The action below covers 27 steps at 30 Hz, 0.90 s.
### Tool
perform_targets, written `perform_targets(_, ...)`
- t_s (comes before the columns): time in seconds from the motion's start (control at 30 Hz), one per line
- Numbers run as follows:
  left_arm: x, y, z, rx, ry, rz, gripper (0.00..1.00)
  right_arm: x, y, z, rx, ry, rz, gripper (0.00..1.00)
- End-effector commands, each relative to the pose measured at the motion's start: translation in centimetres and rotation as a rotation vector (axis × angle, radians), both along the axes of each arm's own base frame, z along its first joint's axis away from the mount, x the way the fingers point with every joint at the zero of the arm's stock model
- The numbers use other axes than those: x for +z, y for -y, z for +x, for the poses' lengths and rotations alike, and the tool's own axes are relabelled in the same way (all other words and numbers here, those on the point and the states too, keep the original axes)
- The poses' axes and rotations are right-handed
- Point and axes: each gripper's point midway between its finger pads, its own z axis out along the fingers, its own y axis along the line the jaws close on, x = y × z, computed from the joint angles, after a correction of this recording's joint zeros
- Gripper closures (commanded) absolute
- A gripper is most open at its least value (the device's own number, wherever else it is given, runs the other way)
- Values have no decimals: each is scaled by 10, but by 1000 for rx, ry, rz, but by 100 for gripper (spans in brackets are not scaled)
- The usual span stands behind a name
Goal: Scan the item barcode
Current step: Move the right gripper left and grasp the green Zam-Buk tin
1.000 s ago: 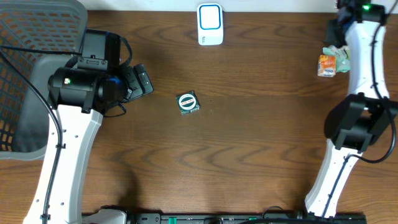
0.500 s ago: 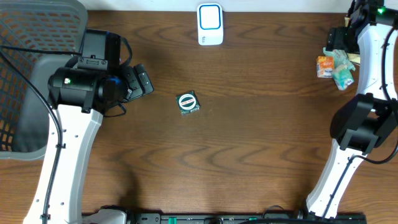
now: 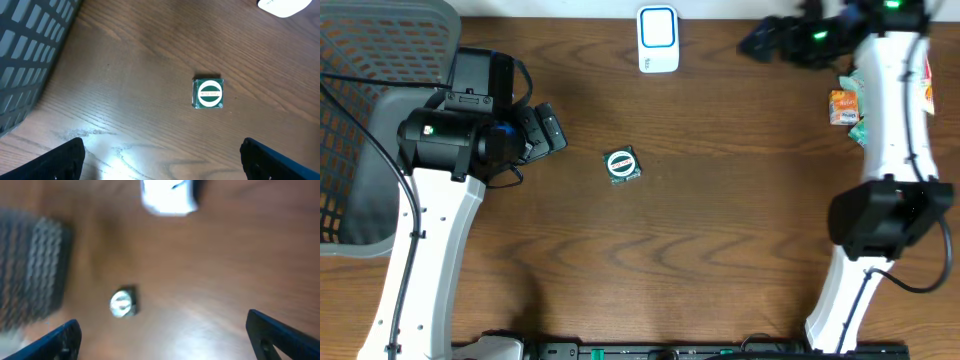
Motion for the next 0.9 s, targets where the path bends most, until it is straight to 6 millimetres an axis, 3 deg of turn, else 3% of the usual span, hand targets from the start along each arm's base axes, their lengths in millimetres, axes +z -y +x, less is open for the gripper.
perform_targets(0.0, 4, -2, 0, 1, 11, 10, 3, -26, -71, -26, 217, -29, -27, 1)
perform_targets(0.17, 4, -2, 0, 1, 11, 10, 2, -90, -125, -48, 205, -137, -270, 1)
perform_targets(0.33, 4, -2, 0, 1, 11, 10, 2, -127, -180, -73, 262, -159, -351, 1)
perform_targets(0.47, 4, -2, 0, 1, 11, 10, 2, -144, -188, -82, 183, -144, -514, 1)
perform_targets(0.67, 4, -2, 0, 1, 11, 10, 2, -156, -212, -100, 178, -143, -528, 1)
perform_targets(0.73, 4, -2, 0, 1, 11, 10, 2, -171, -221, -111, 194, -151, -534, 1)
perform_targets(0.87, 4, -2, 0, 1, 11, 10, 2, -184, -223, -117, 214, -152, -551, 1)
